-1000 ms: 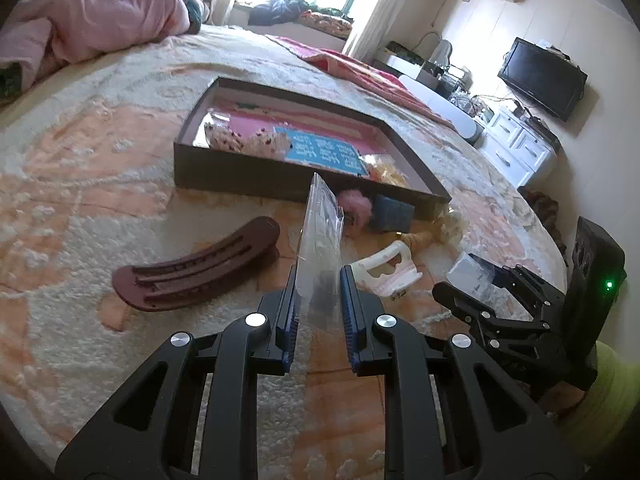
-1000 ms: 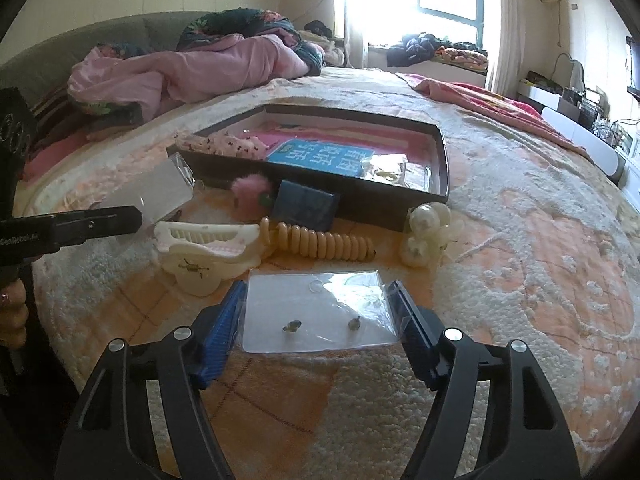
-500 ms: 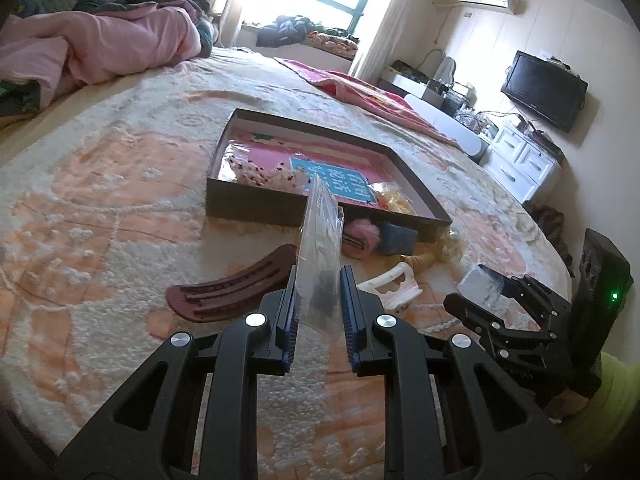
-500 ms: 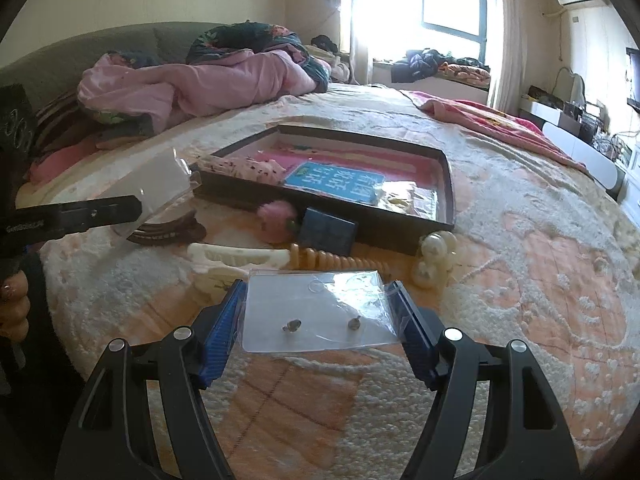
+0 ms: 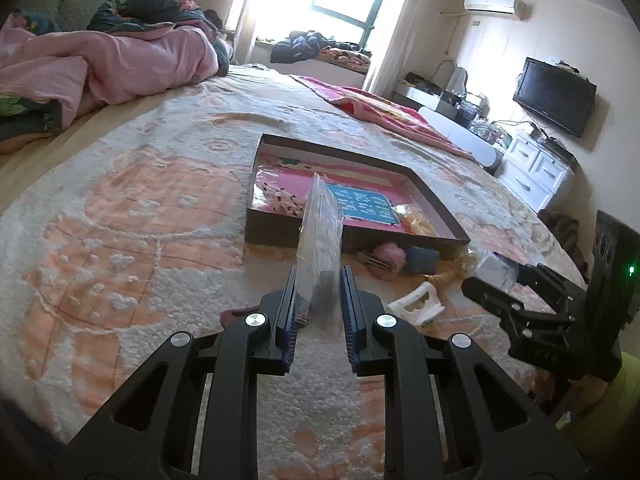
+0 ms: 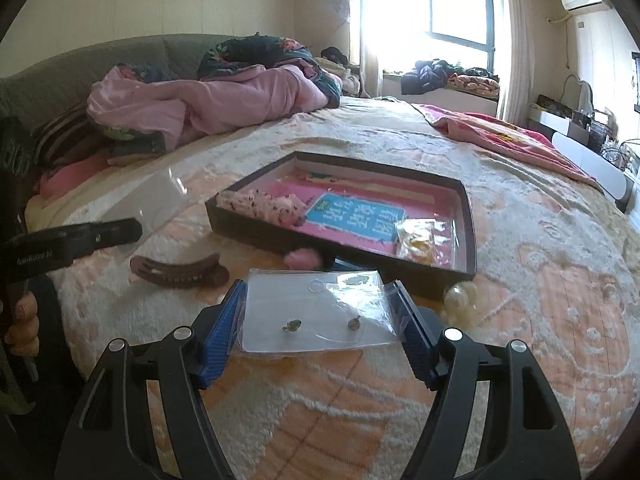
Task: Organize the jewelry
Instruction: 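Carry both bags over the tray and open both tools to drop them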
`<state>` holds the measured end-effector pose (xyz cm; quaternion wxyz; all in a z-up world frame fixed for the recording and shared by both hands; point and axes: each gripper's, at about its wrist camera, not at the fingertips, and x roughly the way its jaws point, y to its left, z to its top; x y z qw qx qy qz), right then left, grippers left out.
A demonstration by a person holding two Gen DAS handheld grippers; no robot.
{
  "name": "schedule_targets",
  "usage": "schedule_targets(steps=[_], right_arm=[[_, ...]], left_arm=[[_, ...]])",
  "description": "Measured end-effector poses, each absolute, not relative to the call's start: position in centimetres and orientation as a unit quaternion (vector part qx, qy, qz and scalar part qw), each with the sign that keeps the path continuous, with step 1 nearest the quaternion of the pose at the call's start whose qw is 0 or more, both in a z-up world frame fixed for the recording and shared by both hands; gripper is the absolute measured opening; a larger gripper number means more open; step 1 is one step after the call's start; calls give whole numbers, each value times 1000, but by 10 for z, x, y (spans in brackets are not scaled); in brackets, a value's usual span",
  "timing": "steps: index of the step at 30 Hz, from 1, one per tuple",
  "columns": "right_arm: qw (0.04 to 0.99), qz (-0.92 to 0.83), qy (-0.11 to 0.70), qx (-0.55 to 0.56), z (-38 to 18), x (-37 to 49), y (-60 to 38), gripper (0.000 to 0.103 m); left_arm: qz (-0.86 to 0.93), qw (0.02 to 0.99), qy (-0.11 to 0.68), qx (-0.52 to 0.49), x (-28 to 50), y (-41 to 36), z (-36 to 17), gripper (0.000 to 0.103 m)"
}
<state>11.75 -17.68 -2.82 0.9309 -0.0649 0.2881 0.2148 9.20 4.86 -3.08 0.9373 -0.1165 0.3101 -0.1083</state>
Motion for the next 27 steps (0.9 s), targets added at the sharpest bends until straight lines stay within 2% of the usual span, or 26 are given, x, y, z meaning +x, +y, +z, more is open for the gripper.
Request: schedule_targets(steps=[27], right_arm=[[949, 173, 261, -45, -2, 187, -191, 69]], left_arm=[[-92, 945, 297, -98, 152, 40, -9, 13]])
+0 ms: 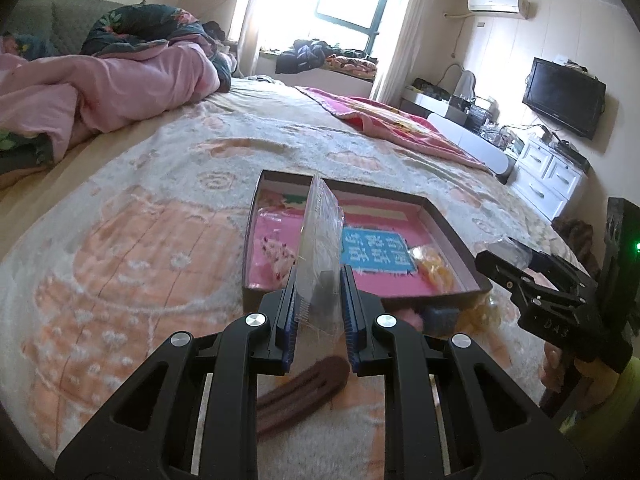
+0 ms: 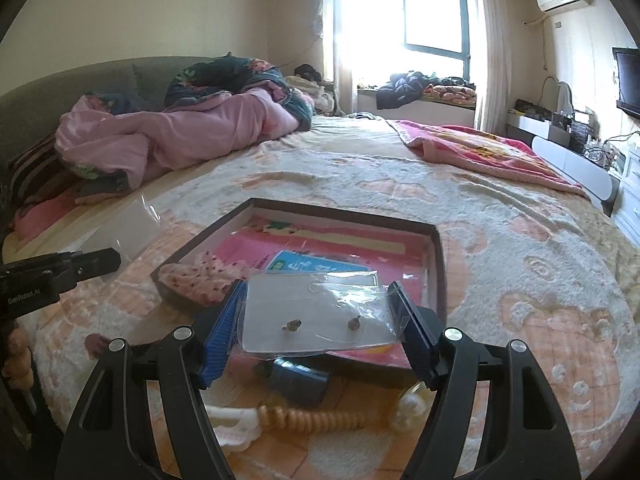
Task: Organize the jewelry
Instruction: 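Carry both bags over the tray and open both tools to drop them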
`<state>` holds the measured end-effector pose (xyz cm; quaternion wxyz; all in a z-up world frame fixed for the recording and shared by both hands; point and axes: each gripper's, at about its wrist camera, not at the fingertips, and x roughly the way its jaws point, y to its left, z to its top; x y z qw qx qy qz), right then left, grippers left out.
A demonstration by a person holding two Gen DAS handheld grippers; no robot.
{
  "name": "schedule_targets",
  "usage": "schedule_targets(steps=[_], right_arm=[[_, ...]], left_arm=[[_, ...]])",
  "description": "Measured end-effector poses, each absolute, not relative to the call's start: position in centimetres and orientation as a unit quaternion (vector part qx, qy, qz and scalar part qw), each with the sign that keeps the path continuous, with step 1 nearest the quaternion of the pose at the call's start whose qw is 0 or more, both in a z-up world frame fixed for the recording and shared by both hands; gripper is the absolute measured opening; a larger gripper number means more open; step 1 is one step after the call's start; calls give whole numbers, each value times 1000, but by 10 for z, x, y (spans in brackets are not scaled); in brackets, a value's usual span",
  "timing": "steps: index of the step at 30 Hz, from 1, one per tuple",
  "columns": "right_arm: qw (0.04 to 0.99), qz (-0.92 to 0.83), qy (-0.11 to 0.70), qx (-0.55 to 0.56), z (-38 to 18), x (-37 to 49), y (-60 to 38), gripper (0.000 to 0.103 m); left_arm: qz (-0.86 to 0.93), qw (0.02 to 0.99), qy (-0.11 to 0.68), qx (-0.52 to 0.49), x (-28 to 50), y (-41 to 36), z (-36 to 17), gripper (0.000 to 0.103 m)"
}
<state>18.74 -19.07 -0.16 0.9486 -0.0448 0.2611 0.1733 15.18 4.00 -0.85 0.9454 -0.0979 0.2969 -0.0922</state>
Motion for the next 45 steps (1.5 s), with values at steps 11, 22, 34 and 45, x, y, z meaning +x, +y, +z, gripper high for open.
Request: schedule_targets(steps=[11, 22, 34, 45], right_arm=[[951, 157, 263, -41, 1, 211, -198, 69], [954, 140, 262, -45, 0, 231, -203, 69], [949, 128, 285, -44, -8, 259, -208, 69], [933, 133, 332, -43, -30, 281, -205, 69]], left_arm=[[-94, 944, 302, -90, 189, 27, -9, 13], [-100, 941, 315, -73, 215, 10, -20, 13], [-97, 934, 337, -71, 237, 8, -41, 13], [-105, 927, 354, -67, 245, 5, -57, 13]])
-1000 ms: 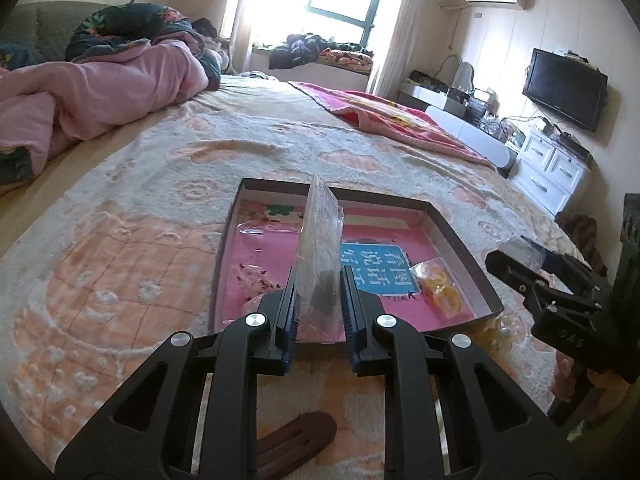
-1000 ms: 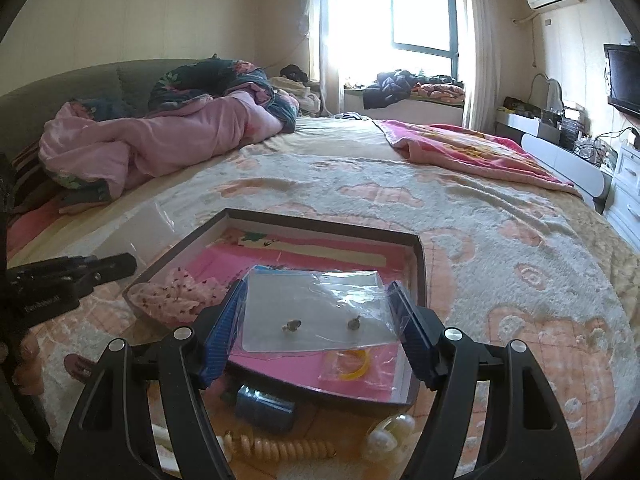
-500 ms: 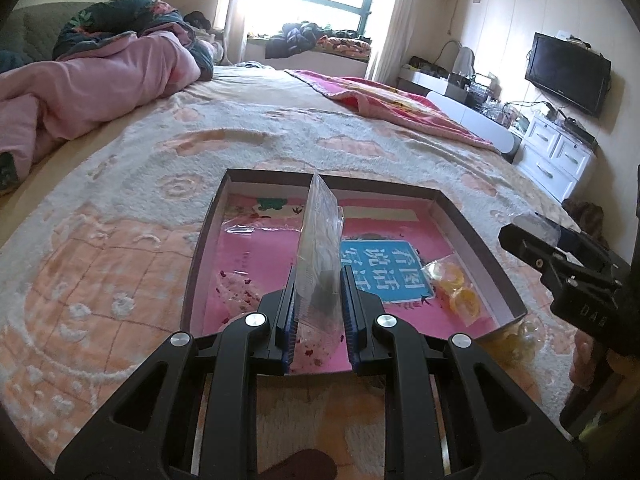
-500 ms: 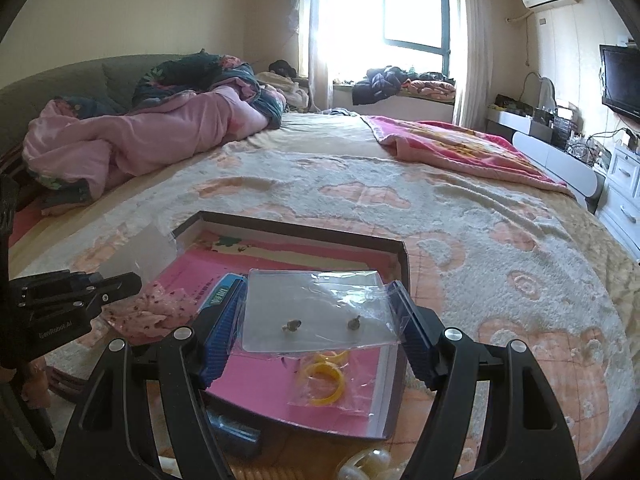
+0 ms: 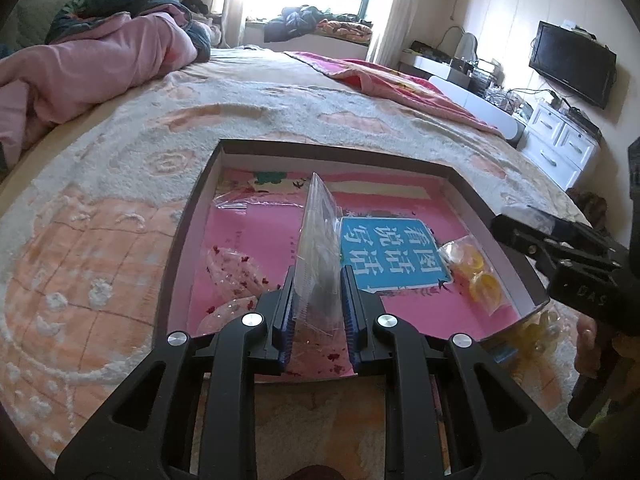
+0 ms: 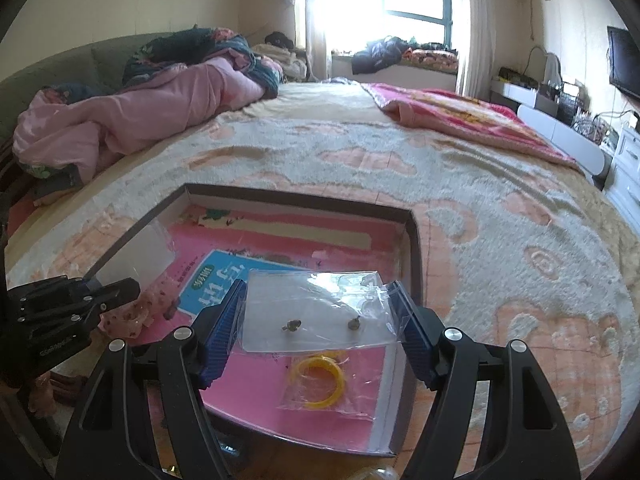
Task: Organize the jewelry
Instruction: 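Carry both bags over the tray and open both tools to drop them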
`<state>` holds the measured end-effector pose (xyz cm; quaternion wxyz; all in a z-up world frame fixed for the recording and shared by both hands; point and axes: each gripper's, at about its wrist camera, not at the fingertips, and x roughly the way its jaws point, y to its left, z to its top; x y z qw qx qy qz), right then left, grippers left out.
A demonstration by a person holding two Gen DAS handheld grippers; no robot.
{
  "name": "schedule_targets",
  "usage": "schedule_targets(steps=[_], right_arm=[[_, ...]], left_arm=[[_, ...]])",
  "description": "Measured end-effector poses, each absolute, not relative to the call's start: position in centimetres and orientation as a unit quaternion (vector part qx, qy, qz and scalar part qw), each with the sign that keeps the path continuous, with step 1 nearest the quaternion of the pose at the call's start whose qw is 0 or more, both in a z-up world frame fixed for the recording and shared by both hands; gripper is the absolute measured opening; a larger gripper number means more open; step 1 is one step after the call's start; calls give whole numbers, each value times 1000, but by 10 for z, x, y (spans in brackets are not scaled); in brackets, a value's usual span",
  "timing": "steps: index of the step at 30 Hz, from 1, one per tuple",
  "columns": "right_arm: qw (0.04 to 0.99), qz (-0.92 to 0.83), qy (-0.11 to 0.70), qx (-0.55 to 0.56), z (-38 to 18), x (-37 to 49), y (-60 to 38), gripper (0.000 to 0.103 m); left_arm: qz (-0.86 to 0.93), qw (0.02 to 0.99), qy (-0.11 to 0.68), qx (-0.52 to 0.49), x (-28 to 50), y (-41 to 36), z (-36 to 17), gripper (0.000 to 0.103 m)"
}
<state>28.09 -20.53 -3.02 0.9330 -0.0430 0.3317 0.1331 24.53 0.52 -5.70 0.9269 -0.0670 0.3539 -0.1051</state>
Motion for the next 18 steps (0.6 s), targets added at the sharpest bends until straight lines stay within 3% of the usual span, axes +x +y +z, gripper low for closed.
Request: schedule_targets(steps=[9, 18], right_arm=[[919, 116, 375, -38, -51, 296, -209, 69], [915, 119, 384, -24, -56, 296, -214, 72]], left_arm=[[-130, 922, 360, -64, 248, -2, -62, 16], [-128, 923, 358, -64, 244, -2, -58, 37]])
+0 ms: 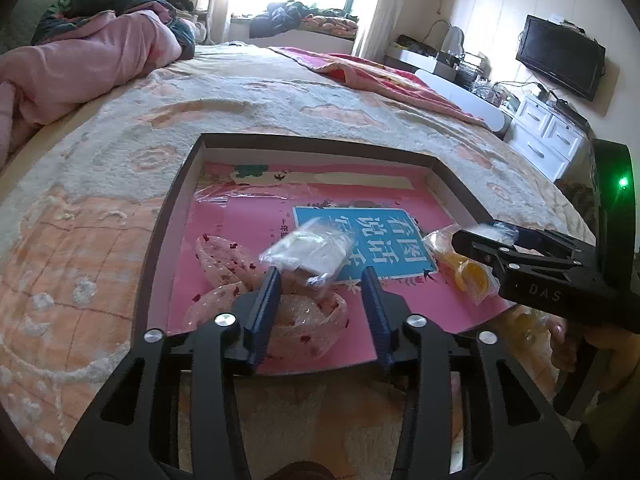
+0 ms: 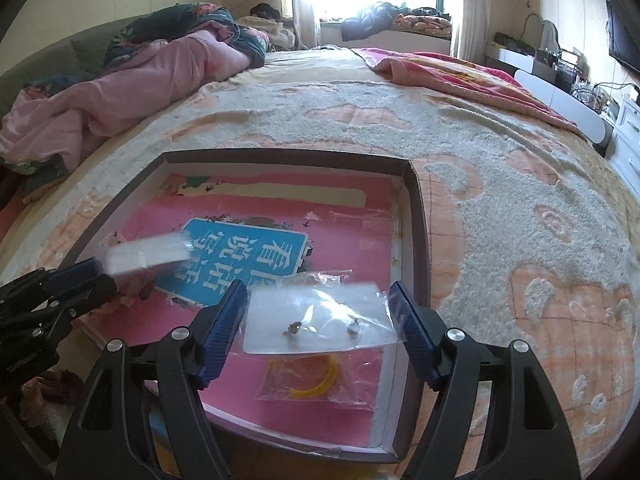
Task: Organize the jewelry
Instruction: 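Carry both bags over the tray and open both tools to drop them, then withdraw both tools from the tray toward the maroon and white clips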
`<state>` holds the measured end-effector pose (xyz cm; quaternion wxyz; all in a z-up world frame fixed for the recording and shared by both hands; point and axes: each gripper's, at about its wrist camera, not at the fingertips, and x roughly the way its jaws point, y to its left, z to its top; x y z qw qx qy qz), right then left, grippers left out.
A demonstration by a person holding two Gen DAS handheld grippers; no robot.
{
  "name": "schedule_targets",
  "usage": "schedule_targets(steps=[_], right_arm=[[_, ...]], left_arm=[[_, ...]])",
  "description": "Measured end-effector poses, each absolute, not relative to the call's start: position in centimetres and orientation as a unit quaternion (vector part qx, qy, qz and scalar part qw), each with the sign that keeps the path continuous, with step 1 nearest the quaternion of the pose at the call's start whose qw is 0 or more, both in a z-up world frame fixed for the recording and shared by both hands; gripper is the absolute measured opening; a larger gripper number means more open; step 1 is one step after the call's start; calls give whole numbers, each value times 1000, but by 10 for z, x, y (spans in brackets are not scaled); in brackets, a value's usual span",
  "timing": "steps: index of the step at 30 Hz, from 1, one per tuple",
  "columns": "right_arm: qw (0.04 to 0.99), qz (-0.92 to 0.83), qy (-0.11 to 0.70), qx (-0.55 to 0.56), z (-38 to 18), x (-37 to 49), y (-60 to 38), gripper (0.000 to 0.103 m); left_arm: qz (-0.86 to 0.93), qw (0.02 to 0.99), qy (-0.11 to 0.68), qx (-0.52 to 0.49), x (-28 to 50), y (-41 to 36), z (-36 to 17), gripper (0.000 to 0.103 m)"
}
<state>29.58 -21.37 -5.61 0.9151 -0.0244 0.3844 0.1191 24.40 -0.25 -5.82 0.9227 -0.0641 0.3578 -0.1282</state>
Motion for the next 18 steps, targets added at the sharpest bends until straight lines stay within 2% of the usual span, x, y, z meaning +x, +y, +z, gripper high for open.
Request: schedule_targets(steps=[6, 14, 17, 18], right_arm=[[921, 115, 372, -16, -54, 285, -217, 77], [935, 108, 337, -4, -37, 263, -224, 90], [940, 108, 323, -3, -31, 254, -225, 92], [942, 108, 318, -3, -29, 250, -225, 93]], left_arm=[[-118, 926, 352, -65, 236, 2, -53, 48], [-97, 934, 337, -69, 219, 12, -42, 80], [-88, 939, 325, -68, 209, 13, -34, 91], [-87, 941, 321, -69, 206, 14, -31, 91]])
